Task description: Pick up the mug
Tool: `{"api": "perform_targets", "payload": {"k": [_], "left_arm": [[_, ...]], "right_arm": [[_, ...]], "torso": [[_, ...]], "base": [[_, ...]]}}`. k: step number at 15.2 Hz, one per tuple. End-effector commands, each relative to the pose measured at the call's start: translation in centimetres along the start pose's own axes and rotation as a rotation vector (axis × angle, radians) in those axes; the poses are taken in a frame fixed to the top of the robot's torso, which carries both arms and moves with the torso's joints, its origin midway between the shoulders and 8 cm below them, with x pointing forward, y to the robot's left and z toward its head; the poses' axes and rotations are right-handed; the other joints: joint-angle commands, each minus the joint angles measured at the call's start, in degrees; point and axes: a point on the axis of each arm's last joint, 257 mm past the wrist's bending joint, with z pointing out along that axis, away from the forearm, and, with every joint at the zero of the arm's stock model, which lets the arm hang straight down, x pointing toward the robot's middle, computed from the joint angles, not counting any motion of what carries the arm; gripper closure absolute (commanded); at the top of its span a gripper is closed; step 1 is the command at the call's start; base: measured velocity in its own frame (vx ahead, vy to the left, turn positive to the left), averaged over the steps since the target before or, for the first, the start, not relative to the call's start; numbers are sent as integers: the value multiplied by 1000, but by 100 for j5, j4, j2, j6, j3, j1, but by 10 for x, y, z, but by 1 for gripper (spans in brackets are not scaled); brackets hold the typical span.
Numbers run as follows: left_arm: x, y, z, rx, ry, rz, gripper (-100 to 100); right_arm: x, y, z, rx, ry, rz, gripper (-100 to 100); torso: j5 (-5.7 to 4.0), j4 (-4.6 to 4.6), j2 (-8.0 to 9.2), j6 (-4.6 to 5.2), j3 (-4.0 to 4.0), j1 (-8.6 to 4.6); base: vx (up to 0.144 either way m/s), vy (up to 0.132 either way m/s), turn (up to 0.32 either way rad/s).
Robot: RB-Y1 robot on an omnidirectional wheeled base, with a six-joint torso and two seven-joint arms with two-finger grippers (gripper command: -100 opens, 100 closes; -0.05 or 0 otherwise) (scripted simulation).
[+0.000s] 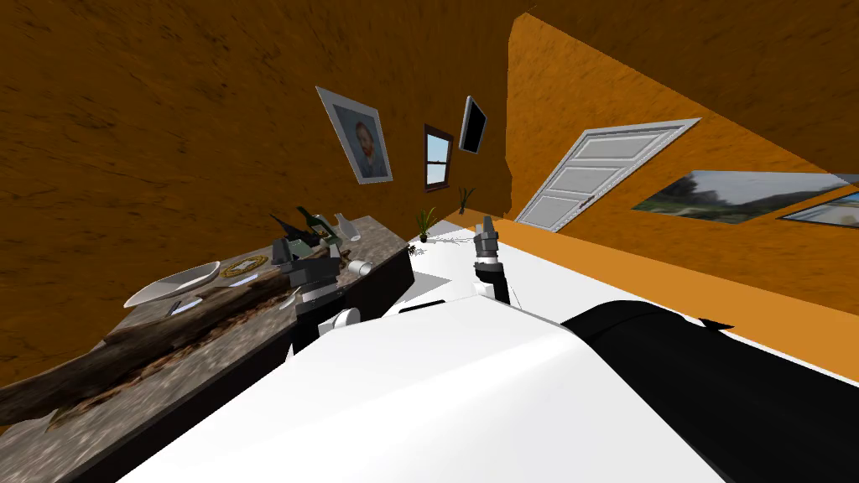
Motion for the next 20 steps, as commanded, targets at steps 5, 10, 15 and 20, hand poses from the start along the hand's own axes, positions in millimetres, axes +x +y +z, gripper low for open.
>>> {"api": "perform_targets", "payload": {"k": [5,10,15,20], "left_arm": [[3,13,-1,-50,92,49,-100],[-8,34,-4,-117,134,88,-100],[-39,67,-12,-217,119,120,-100],[-84,101,-25,-321,46,134,-100]], "right_arm": [[0,0,0,0,0,0,0],[0,0,0,0,0,0,0],[0,0,0,0,0,0,0],[0,0,0,0,0,0,0]], "torso": [[-2,-2,-8,-1,-4,-10],[-6,-5,-22,-2,-12,-29],[-13,-8,-35,-2,-20,-63],[-16,-13,-61,-3,-35,-78]], "base": [[20,-29,38],[49,-72,85],[80,-143,156],[127,-182,177]]}}
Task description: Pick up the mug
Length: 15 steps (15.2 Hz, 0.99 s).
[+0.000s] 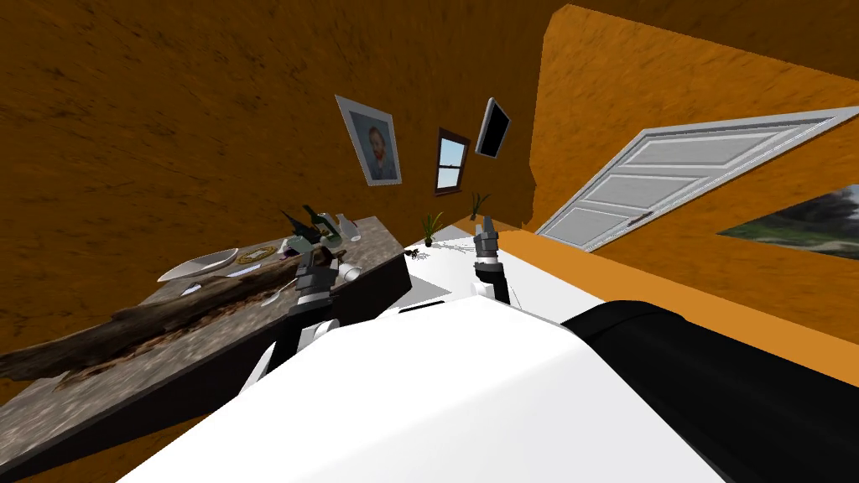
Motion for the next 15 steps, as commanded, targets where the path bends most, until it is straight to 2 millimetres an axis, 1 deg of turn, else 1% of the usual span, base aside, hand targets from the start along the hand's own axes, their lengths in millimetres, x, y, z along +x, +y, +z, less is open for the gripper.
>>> {"api": "perform_targets", "payload": {"k": [1,2,5,6,10,11,15], "left_arm": [[-19,19,-3,-49,-37,-6,-100],[-19,19,-3,-49,-37,-6,-100],[-46,45,-11,-112,-99,-21,-100],[-46,45,-11,-112,-99,-21,-100],[-80,76,-27,-187,-191,-54,-100],[-80,76,-27,-187,-191,-54,-100],[-109,104,-46,-248,-286,-97,-100]], "right_arm": [[0,0,0,0,0,0,0],[0,0,0,0,0,0,0],[0,0,0,0,0,0,0],[0,0,0,0,0,0,0],[0,0,0,0,0,0,0],[0,0,0,0,0,0,0],[0,0,0,0,0,0,0]], "torso": [[0,0,0,0,0,0],[0,1,3,0,1,-1],[5,2,7,1,4,22],[5,1,1,1,1,25],[6,3,9,1,6,23],[4,2,5,0,3,16],[8,0,1,2,1,34]], "base": [[105,-194,204],[86,-165,137],[104,-130,149],[98,-129,115],[83,-148,167],[90,-143,126],[100,-115,142]]}}
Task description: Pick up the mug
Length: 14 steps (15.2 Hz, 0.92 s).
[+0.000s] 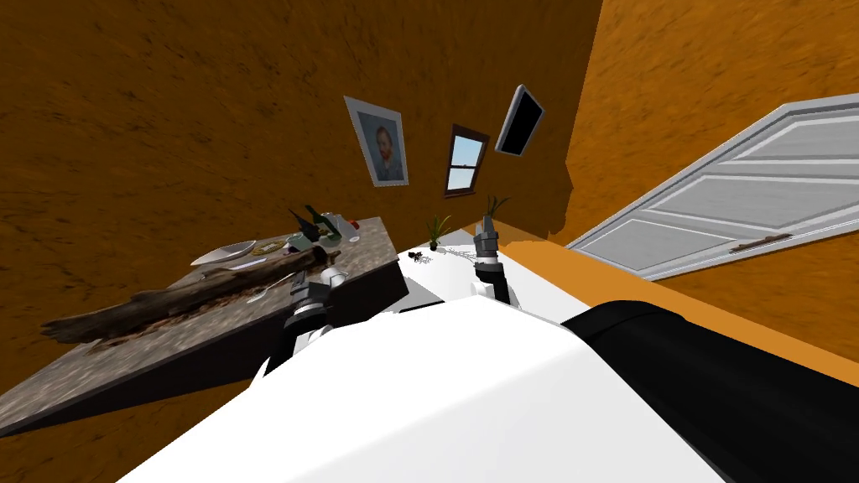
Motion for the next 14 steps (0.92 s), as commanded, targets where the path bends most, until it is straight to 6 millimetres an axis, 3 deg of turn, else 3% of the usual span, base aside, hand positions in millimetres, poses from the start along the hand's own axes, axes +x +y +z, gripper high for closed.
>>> {"api": "perform_targets", "payload": {"k": [1,4,9,11,12,13,14], "left_arm": [[-24,20,-6,-45,-72,-41,-100],[-36,30,-10,-65,-112,-68,-100],[-58,58,-24,-100,-217,-160,-100],[-56,57,-22,-98,-211,-154,-100],[-58,47,-21,-82,-212,-163,-100],[-58,55,-22,-93,-213,-159,-100],[-58,53,-21,-91,-213,-160,100]], "right_arm": [[0,0,0,0,0,0,0],[0,0,0,0,0,0,0],[0,0,0,0,0,0,0],[0,0,0,0,0,0,0],[0,0,0,0,0,0,0],[0,0,0,0,0,0,0],[0,0,0,0,0,0,0]], "torso": [[0,0,0,0,0,0],[0,-3,-13,1,-8,-1],[9,-5,-24,2,-14,43],[11,-5,-23,4,-14,53],[11,-3,-8,4,-6,54],[11,0,4,4,2,61],[13,2,15,4,7,64]], "base": [[159,-119,226],[130,-107,137],[145,-25,135],[107,-1,19],[53,22,-14],[37,22,-11],[15,7,-2]]}}
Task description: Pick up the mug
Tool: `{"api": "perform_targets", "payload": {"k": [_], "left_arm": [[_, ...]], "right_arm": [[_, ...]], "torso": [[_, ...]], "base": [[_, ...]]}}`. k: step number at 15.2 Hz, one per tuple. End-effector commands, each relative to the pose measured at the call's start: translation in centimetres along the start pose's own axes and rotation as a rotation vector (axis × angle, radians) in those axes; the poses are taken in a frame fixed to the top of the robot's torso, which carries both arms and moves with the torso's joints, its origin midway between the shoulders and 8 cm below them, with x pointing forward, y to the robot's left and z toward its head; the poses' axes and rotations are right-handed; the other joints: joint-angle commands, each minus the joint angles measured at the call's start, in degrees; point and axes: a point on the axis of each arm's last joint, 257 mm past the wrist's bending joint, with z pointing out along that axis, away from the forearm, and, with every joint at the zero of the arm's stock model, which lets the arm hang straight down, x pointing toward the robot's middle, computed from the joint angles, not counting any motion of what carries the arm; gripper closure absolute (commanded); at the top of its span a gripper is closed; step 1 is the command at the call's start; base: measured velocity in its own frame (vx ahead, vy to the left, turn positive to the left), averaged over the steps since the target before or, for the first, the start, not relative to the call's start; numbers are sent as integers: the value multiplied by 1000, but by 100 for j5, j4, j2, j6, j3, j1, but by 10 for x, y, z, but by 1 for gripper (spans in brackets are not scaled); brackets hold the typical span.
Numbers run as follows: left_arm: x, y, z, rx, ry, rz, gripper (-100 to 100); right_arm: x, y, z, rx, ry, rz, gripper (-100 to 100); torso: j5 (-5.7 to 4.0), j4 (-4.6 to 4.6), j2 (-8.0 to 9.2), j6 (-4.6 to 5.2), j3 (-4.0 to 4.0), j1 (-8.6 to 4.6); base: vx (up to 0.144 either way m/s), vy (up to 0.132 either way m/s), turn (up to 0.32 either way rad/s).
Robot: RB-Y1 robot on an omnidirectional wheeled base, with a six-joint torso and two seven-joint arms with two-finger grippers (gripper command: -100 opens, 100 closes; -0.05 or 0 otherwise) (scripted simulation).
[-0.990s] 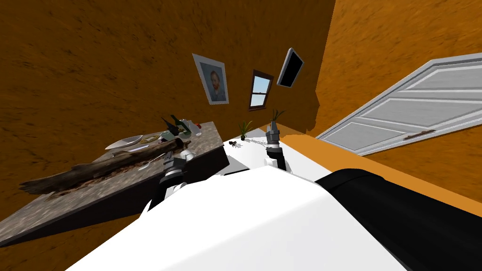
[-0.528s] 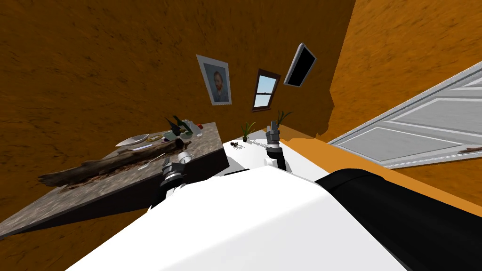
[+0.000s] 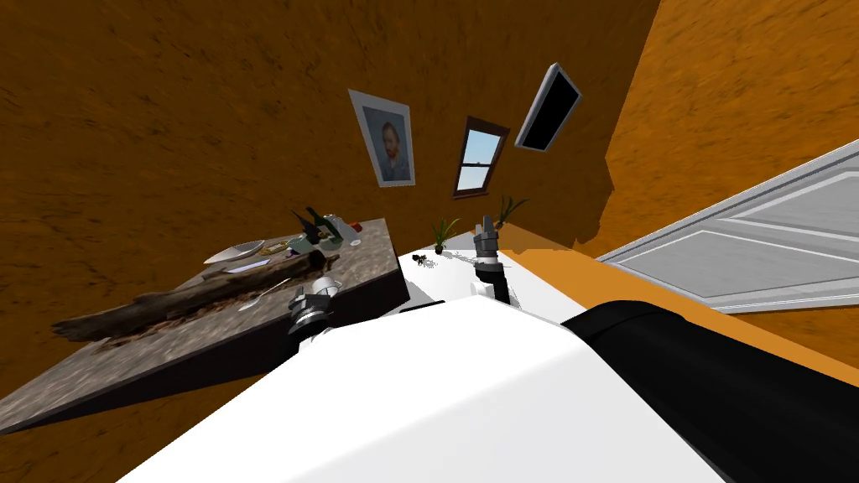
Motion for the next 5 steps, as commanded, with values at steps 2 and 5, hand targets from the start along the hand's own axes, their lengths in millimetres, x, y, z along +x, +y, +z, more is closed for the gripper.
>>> {"api": "perform_targets", "payload": {"k": [2,5], "left_arm": [[0,1,0,-3,-1,0,100],[-1,1,0,-2,-1,2,100]], "right_arm": [[0,0,0,0,0,0,0],[0,0,0,0,0,0,0]], "torso": [[-7,6,8,-2,7,-3],[0,9,19,0,14,-4]], "base": [[3,0,-3],[2,2,2]]}}
